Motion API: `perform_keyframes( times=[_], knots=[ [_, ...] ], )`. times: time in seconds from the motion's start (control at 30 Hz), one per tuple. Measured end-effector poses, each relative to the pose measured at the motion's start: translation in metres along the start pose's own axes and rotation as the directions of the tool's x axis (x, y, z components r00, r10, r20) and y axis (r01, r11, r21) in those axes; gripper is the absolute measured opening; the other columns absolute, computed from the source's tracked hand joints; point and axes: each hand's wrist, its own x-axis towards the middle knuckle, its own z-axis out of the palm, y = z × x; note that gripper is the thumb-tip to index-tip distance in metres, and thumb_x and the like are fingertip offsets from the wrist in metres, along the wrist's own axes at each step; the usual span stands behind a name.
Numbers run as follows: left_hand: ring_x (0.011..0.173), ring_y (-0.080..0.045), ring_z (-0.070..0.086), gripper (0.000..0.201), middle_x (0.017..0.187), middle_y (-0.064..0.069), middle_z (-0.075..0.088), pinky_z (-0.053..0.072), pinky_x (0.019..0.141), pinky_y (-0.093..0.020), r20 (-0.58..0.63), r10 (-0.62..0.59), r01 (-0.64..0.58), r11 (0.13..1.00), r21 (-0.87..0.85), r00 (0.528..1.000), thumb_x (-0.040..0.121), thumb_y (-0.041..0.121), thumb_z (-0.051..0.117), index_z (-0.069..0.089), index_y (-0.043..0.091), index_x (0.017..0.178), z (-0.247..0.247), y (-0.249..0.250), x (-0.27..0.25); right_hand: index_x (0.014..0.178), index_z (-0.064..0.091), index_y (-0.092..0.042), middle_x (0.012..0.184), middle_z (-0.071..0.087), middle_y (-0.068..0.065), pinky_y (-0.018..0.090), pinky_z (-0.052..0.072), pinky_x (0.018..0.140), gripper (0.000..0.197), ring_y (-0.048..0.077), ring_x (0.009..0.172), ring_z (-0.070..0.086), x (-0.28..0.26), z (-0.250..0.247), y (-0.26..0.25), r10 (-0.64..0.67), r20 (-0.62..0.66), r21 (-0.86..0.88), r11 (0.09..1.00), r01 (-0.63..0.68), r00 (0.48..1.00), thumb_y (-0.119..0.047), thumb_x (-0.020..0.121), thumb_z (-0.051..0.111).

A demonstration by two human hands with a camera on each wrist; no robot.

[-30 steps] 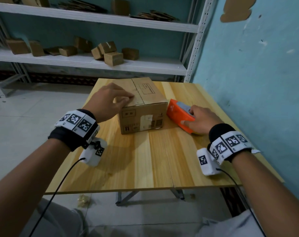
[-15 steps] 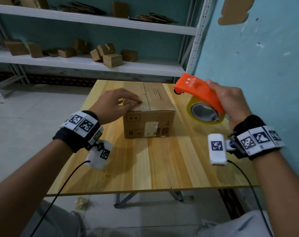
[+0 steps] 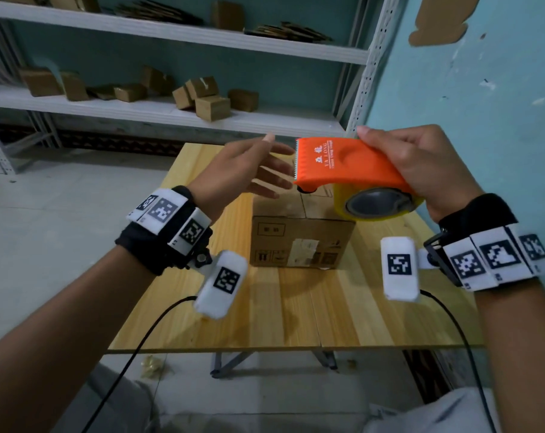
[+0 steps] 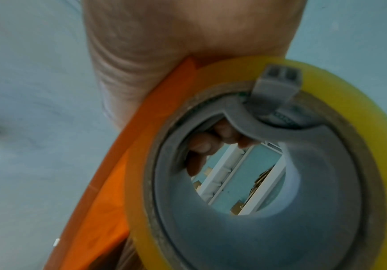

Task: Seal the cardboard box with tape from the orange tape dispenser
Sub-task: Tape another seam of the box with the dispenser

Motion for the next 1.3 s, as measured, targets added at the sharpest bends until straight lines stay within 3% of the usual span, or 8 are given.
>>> perform_keyframes(
  times=[0.13,0.23,0.33,0.47,0.63,0.87,1.2,1.3],
  knots=[
    [0.097,-0.033,0.068,0.046,0.107,-0.02,0.069,0.058,0.081,-0.04,0.057,-0.129,0.137,0.978,-0.16,0.99,0.103,0.041,0.033,0.059,0.006,0.116,0.007,0.003,0.0,0.07,0.071,0.0,0.065,0.059,0.024,0.028,0.042,0.061,0.057,0.018,0.053,0.053,0.0,0.007,-0.003,-0.078,0.007,-0.072,0.994,0.078,0.997,-0.055,0.087,0.067],
    [0.093,-0.035,0.069,0.044,0.103,-0.023,0.068,0.059,0.079,-0.041,0.053,-0.162,0.169,0.963,-0.21,0.985,0.103,0.039,0.034,0.06,0.003,0.111,0.01,0.003,0.0,0.071,0.068,0.005,0.058,0.052,0.014,0.021,0.037,0.053,0.062,0.011,0.048,0.046,0.001,0.009,-0.006,-0.111,0.005,-0.126,0.986,0.11,0.994,-0.054,0.088,0.066],
    [0.079,-0.028,0.068,0.043,0.088,-0.016,0.067,0.059,0.072,-0.037,-0.029,-0.16,0.154,0.977,-0.144,0.987,0.103,0.037,0.036,0.061,0.002,0.103,0.009,0.002,-0.001,0.072,0.067,0.007,0.063,0.056,0.022,0.024,0.038,0.056,0.064,0.015,0.051,0.049,0.001,0.01,-0.007,-0.125,0.007,-0.15,0.981,0.125,0.992,-0.056,0.088,0.065],
    [0.066,-0.02,0.068,0.048,0.081,-0.013,0.067,0.056,0.059,-0.027,-0.091,-0.151,0.147,0.988,-0.057,0.984,0.103,0.038,0.037,0.06,-0.003,0.112,0.01,0.0,-0.001,0.073,0.067,0.008,0.065,0.056,0.024,0.025,0.037,0.056,0.065,0.013,0.049,0.047,-0.001,0.013,-0.01,-0.132,0.021,-0.16,0.978,0.134,0.991,-0.056,0.088,0.065],
    [0.052,-0.017,0.063,0.036,0.06,0.001,0.067,0.052,0.05,-0.024,-0.072,-0.14,0.134,0.988,-0.074,0.988,0.103,0.035,0.037,0.062,0.013,0.088,0.017,0.003,-0.008,0.076,0.069,0.007,0.073,0.061,0.03,0.026,0.039,0.057,0.063,0.017,0.053,0.051,-0.004,0.017,-0.014,-0.145,0.043,-0.129,0.98,0.149,0.989,-0.054,0.089,0.065],
    [0.039,-0.014,0.053,0.045,0.046,0.002,0.057,0.041,0.039,-0.02,-0.117,-0.124,0.112,0.988,-0.11,0.985,0.103,0.033,0.036,0.056,0.008,0.071,0.022,0.003,-0.012,0.079,0.069,0.009,0.076,0.062,0.031,0.03,0.042,0.062,0.064,0.036,0.062,0.057,-0.005,0.021,-0.016,-0.147,0.049,-0.103,0.983,0.151,0.988,-0.054,0.089,0.065],
    [0.032,-0.015,0.048,0.04,0.039,0.001,0.051,0.035,0.036,-0.023,-0.226,-0.065,0.051,0.997,-0.065,0.972,0.103,0.017,0.041,0.053,0.005,0.066,0.022,-0.003,-0.009,0.079,0.071,0.004,0.075,0.066,0.024,0.028,0.046,0.062,0.06,0.022,0.058,0.06,-0.007,0.026,-0.022,-0.148,0.048,-0.091,0.984,0.152,0.988,-0.054,0.09,0.063],
    [0.033,-0.016,0.05,0.041,0.038,0.001,0.051,0.034,0.036,-0.023,-0.24,-0.056,0.04,0.997,-0.072,0.969,0.103,0.016,0.04,0.052,0.005,0.065,0.021,-0.004,-0.009,0.08,0.072,0.004,0.076,0.067,0.024,0.035,0.051,0.064,0.061,0.029,0.065,0.065,-0.007,0.028,-0.022,-0.145,0.05,-0.096,0.984,0.149,0.988,-0.056,0.089,0.063]
  ],
)
